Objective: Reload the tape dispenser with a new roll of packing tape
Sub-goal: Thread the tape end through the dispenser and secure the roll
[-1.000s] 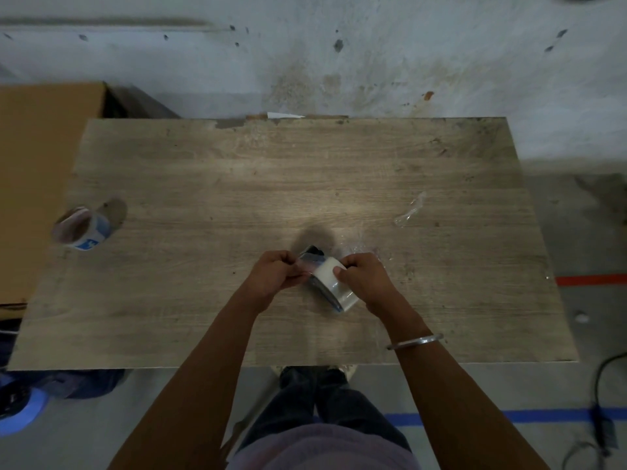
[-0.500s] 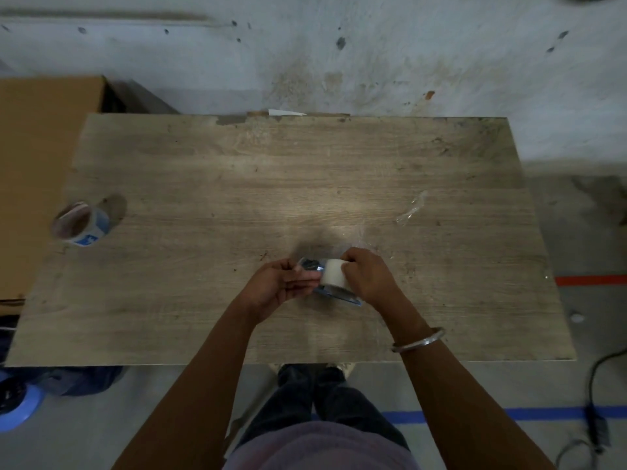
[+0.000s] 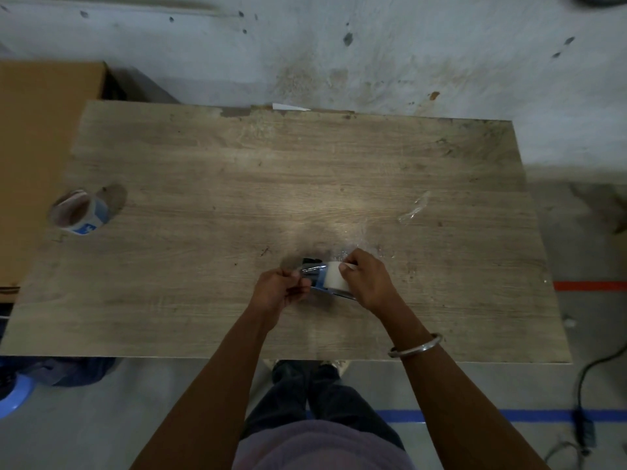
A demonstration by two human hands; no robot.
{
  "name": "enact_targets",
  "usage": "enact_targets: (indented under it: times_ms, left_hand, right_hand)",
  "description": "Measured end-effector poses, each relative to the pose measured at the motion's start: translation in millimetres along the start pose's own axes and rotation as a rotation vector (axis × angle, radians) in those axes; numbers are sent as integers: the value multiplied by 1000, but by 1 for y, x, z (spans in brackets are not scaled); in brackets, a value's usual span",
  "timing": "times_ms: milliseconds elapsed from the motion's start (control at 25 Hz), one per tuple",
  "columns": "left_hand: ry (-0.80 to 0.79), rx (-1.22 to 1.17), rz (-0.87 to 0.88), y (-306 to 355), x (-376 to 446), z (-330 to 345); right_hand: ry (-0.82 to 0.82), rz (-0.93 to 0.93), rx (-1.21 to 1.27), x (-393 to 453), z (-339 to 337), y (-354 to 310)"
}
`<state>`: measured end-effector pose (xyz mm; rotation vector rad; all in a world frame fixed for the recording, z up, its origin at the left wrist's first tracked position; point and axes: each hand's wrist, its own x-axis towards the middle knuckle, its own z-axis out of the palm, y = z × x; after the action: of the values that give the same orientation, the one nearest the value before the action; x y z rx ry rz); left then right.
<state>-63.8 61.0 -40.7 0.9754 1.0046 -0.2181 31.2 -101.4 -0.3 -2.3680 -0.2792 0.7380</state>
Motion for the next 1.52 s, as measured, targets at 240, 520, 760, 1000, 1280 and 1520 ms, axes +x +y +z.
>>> enact_targets:
  times_ms: [240, 520, 760, 1000, 1280, 1520]
  left_hand:
    - [-26, 193, 110, 15, 9, -19]
    - [-78, 176, 146, 12, 10, -10]
    - [-38, 216, 205, 26, 13, -2]
    - [-142, 83, 85, 31, 13, -12]
    - [-293, -249, -5, 13, -2, -1]
    - [-315, -211, -16, 6, -3, 14]
  right_hand:
    - [-43, -20, 7, 1, -18, 9]
    - [-31, -197, -163, 5, -6, 4]
    - [-34, -58, -285, 18, -2, -6]
    - [-157, 20, -317, 35, 4, -12]
    - [-152, -12, -122, 32, -1, -4]
    - [-54, 35, -174, 29, 0, -1]
